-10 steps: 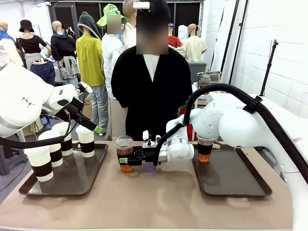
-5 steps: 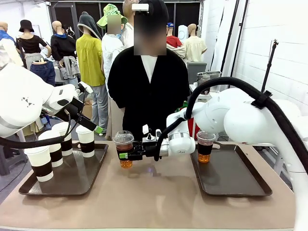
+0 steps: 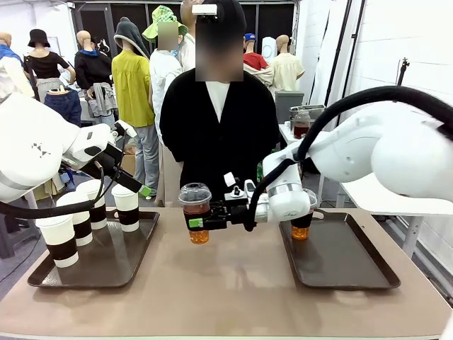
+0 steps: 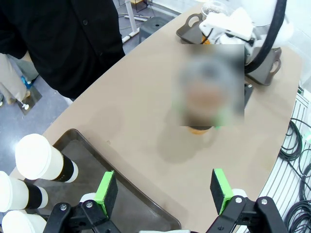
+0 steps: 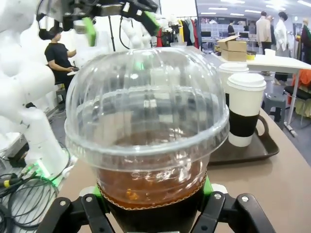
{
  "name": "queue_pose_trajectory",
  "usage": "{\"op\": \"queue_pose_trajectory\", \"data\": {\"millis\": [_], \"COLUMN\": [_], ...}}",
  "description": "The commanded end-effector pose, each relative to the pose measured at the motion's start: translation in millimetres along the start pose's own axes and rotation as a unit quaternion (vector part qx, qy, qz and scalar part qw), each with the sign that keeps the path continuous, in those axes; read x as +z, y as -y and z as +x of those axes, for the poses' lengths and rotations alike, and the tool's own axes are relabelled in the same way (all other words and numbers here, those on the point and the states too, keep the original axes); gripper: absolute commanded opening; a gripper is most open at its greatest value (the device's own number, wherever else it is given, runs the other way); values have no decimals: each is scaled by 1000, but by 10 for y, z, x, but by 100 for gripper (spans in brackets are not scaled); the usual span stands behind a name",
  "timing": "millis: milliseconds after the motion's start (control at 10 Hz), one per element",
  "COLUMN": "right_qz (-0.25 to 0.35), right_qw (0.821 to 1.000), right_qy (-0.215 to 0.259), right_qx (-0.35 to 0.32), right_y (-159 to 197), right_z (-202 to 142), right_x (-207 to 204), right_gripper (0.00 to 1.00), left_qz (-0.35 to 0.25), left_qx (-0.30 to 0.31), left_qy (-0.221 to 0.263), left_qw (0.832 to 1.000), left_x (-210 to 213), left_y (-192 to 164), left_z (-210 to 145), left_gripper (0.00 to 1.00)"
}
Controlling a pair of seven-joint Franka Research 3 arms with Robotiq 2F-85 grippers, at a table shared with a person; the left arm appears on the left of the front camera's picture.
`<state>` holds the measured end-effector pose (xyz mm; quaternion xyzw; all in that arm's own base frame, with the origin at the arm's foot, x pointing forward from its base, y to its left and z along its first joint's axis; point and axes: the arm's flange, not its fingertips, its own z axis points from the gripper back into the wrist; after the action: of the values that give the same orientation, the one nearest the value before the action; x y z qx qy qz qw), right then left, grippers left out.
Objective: Distribute the coffee onto the tray.
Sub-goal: Pick up another iced Americano from the middle of the table and place it on the right Handle tray.
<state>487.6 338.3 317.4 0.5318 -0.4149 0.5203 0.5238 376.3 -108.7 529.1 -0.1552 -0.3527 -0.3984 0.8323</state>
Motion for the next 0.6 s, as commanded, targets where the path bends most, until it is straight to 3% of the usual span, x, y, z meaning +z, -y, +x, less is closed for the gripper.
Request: {"op": "queue_pose_trajectory", "data": {"millis": [0, 500], "right_qz": [3, -40], "right_qw": [1000, 999], "right_qy": [6, 18], "right_qx": [-6, 4], "right_y": [-205, -473], "right_z": [120, 51], "right_x": [330, 1034], "right_gripper": [78, 78], "left_qz": [-7, -7], "left_qx": [1, 1], "left_qy": [4, 4], "left_qw": [1000, 1000], "left_x": [6, 6], "left_y": [-19, -19], "left_z": [-16, -16], "left_gripper": [100, 100]}}
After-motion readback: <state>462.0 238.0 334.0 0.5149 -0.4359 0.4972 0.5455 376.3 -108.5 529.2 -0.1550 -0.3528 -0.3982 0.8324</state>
